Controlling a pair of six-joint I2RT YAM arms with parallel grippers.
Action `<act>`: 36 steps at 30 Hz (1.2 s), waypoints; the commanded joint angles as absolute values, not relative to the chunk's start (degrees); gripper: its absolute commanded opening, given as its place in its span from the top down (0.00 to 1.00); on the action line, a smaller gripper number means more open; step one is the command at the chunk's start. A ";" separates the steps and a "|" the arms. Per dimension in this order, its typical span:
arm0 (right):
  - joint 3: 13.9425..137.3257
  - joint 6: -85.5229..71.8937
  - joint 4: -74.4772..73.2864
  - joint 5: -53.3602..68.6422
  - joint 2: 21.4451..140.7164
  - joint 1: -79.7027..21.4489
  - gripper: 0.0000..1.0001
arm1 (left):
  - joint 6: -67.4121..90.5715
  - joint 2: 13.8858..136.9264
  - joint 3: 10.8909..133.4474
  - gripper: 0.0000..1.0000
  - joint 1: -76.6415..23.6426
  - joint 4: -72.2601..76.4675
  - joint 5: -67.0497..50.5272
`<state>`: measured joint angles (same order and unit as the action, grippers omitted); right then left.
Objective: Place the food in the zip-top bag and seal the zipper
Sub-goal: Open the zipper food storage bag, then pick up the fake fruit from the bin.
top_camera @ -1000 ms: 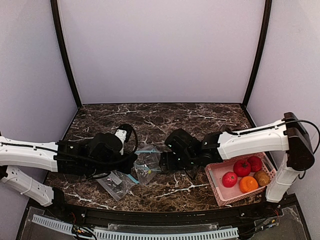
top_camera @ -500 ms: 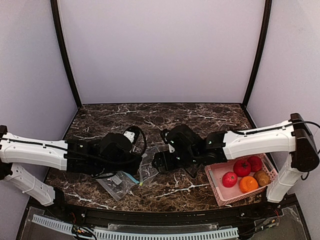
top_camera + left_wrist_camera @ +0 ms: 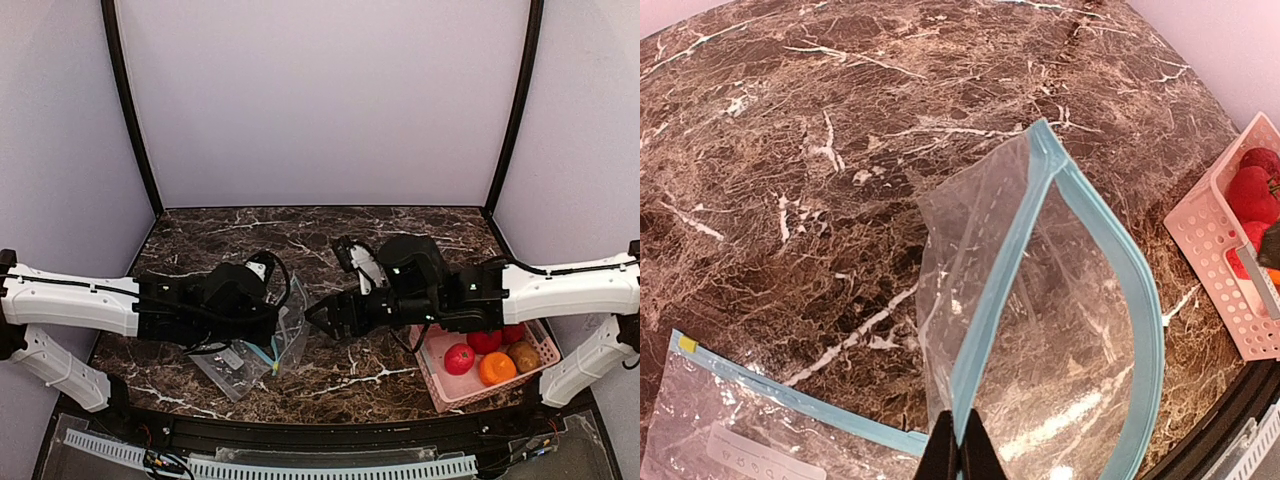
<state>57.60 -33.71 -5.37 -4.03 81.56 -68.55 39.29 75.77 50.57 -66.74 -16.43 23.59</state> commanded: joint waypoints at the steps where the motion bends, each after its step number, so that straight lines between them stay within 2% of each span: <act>1: 55.12 -31.24 -3.18 -3.94 75.22 -69.08 0.18 | 39.40 74.30 51.45 0.99 -66.15 -18.36 23.81; 4: 54.72 -31.56 -7.81 -8.63 71.39 -69.02 0.17 | 38.68 73.76 52.09 0.99 -65.94 -18.84 23.66; 8: 56.46 -36.86 -21.56 -19.40 68.22 -68.04 0.13 | 37.70 73.21 53.66 0.99 -65.84 -20.65 23.82; 11: 56.84 -41.38 -31.10 -22.25 66.27 -65.16 0.13 | 37.50 72.58 54.41 0.99 -65.76 -21.37 23.15; 21: 48.46 -52.40 -47.31 -19.99 60.34 -51.15 0.12 | 39.81 71.79 53.85 0.99 -65.65 -21.12 18.86; 29: 39.89 -54.79 -48.55 -15.38 57.31 -43.07 0.14 | 40.91 72.39 53.76 0.99 -65.65 -20.57 17.49; 36: 35.21 -56.48 -48.01 -12.67 57.53 -41.75 0.17 | 41.02 73.12 54.19 0.99 -65.65 -20.40 16.38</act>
